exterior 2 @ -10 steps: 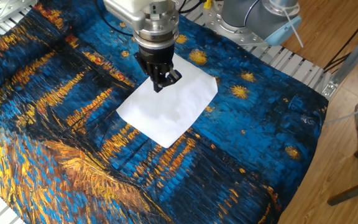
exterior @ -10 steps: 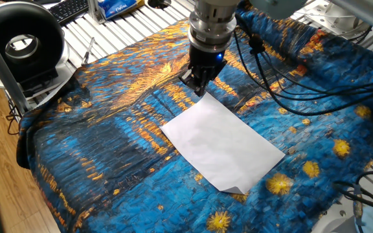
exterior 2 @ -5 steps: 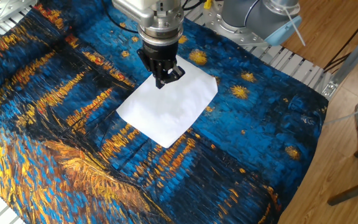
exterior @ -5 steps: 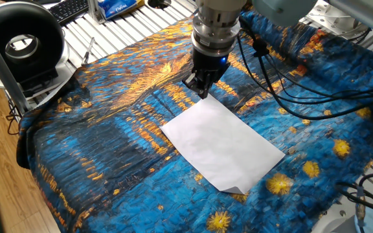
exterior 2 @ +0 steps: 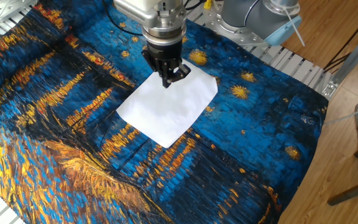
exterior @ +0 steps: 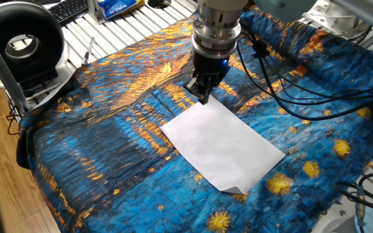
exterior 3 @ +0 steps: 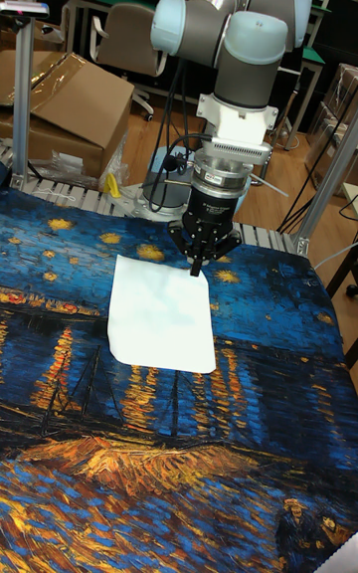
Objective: Flip over and spread out the paper that is laid flat on the table
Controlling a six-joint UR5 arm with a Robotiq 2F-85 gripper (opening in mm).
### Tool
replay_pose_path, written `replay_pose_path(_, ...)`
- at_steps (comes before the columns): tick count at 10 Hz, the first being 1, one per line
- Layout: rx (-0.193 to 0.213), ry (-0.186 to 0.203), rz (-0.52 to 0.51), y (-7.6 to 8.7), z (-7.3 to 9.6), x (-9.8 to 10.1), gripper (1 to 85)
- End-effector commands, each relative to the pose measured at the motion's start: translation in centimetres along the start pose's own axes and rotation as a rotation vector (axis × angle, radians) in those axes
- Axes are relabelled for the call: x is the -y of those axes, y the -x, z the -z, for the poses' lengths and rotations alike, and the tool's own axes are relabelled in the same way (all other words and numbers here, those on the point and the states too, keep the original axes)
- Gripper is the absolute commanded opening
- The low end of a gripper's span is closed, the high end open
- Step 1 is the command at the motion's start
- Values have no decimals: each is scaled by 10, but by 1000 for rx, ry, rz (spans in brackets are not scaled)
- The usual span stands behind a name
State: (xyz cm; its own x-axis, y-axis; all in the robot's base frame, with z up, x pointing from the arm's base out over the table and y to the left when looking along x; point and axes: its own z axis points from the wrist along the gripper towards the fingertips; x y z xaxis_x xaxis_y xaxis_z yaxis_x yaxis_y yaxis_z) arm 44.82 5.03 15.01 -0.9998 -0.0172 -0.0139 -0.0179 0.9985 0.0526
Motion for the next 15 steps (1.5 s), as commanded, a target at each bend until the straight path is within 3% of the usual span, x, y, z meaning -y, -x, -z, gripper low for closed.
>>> replay_pose_path(1,-76,24,-5,-20,2,-6,10)
replay_pose_path(2,-83,47,8,-22,3,-12,10)
replay_pose_path(3,-55,75,-9,-15,3,-19,10)
replay_pose_path(4,-31,71,-16,-8,2,-18,10)
replay_pose_path(5,-10,74,-33,-22,0,-31,10)
replay_pose_path(7,-10,63,-47,-48,3,-52,10)
replay_pose_path(9,34,70,-62,-63,-11,-66,10)
replay_pose_path(13,83,61,-56,-70,-32,-70,10)
replay_pose_path(14,76,30,-45,-72,-32,-62,10)
replay_pose_path(15,53,26,-39,-78,-33,-61,10)
